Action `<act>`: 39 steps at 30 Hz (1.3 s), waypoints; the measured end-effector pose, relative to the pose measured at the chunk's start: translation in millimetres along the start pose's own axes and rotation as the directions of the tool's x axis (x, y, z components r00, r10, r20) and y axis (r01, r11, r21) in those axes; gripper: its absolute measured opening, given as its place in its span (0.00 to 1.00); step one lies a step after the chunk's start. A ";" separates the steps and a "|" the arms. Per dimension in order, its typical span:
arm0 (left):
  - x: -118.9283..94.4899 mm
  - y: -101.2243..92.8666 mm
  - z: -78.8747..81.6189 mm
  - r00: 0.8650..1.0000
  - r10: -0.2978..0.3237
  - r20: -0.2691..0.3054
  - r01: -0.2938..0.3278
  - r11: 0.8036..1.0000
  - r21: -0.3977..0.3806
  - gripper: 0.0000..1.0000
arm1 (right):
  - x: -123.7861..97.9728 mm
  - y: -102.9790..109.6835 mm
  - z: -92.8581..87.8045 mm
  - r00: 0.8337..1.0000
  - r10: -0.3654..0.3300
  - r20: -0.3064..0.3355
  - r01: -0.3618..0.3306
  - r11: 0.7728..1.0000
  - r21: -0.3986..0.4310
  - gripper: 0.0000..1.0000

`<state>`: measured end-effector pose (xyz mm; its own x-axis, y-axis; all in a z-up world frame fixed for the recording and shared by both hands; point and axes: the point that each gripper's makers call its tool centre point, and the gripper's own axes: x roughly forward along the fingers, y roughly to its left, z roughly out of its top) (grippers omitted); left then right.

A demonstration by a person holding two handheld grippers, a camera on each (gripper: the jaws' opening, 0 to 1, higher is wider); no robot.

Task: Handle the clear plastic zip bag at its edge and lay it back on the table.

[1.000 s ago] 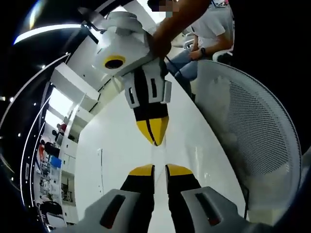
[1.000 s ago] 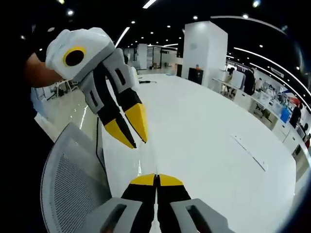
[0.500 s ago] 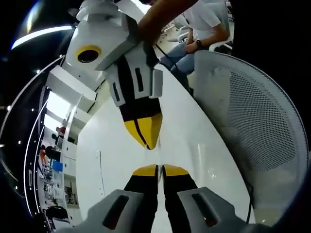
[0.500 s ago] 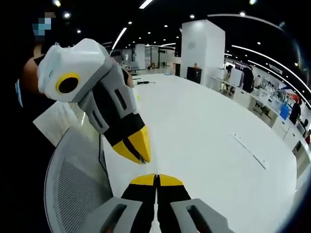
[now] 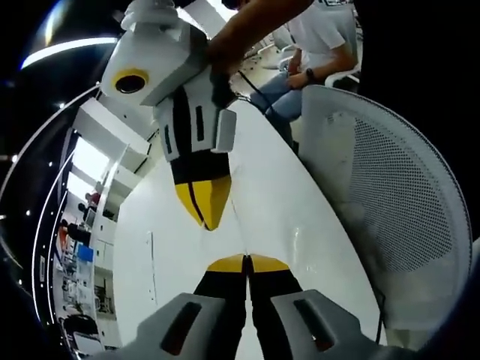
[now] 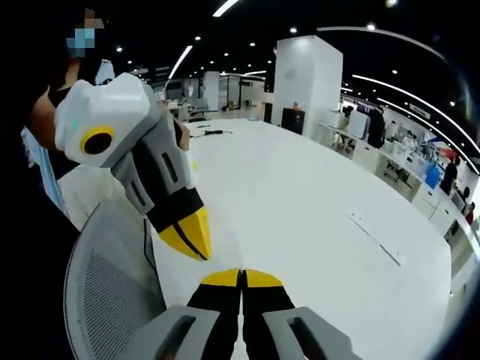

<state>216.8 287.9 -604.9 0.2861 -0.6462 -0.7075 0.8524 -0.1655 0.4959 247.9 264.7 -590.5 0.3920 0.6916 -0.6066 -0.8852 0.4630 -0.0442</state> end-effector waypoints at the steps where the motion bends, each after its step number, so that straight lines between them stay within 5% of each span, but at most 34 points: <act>1: -0.6 -1.0 0.4 1.000 -0.004 0.001 0.004 1.000 -0.009 0.00 | -0.3 -1.7 1.4 1.000 -0.006 0.003 0.006 1.000 -0.002 0.00; 17: -3.4 -10.2 0.0 1.000 -0.031 0.003 0.031 0.999 -0.023 0.00 | -11.5 -39.9 13.8 0.993 -0.108 0.040 0.108 0.994 0.000 0.00; 31: -10.3 -15.9 6.2 0.998 -0.053 0.030 0.054 0.997 -0.056 0.00 | -12.4 -51.9 13.9 0.988 -0.148 0.048 0.149 0.989 -0.013 0.00; 39: -16.0 -6.5 2.0 1.000 -0.016 0.017 0.017 0.998 -0.067 0.00 | -17.6 -50.0 14.9 0.988 -0.138 0.063 0.139 0.990 -0.002 0.00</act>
<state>205.9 297.9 -595.8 0.2650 -0.6556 -0.7071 0.8847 -0.1263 0.4487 289.0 237.6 -565.8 0.5258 0.6546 -0.5432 -0.8227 0.5536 -0.1292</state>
